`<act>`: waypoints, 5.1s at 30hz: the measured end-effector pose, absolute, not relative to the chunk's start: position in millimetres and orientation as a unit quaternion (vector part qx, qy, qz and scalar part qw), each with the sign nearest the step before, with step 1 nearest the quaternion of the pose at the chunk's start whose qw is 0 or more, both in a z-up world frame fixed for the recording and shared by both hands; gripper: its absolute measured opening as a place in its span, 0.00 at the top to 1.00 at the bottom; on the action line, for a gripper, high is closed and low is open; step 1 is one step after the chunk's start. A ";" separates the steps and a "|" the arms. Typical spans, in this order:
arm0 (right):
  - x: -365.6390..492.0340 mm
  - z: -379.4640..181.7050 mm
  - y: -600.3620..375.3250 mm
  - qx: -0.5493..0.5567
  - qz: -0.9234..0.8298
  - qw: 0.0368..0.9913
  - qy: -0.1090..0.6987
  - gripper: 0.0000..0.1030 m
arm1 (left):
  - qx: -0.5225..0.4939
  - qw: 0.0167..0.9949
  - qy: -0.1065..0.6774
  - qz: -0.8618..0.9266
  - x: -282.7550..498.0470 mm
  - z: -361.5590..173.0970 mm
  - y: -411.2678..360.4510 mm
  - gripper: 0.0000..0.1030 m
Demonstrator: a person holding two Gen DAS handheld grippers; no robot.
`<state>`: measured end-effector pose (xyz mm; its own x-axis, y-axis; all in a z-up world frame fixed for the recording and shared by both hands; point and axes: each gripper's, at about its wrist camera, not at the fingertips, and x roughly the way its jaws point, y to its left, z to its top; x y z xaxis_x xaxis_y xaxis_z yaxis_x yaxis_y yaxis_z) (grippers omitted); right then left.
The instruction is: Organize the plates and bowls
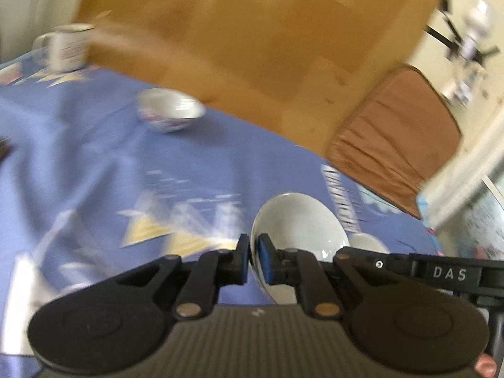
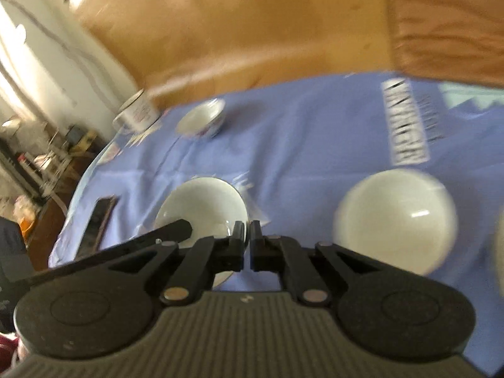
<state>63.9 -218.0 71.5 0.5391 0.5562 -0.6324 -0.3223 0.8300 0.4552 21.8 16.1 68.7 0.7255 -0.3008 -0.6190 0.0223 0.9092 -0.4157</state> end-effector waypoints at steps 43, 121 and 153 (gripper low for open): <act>120.7 64.0 -139.8 0.146 0.256 0.856 0.426 0.73 | -0.182 0.937 0.286 0.079 24.2 13.8 140.5 0.78; 43.9 84.0 -252.0 0.111 0.229 0.885 0.389 0.91 | -0.181 0.898 0.366 -0.161 31.5 81.3 -21.2 0.92; -75.4 32.5 -253.1 0.121 0.096 0.971 0.183 0.75 | -0.104 0.938 0.318 -0.094 -82.9 46.0 -24.1 0.74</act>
<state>-75.4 -253.1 32.5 0.9145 0.2313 -0.3318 -0.1425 0.9520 0.2709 -82.9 -24.1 46.0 0.7798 -0.2430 -0.5770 0.1109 0.9607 -0.2546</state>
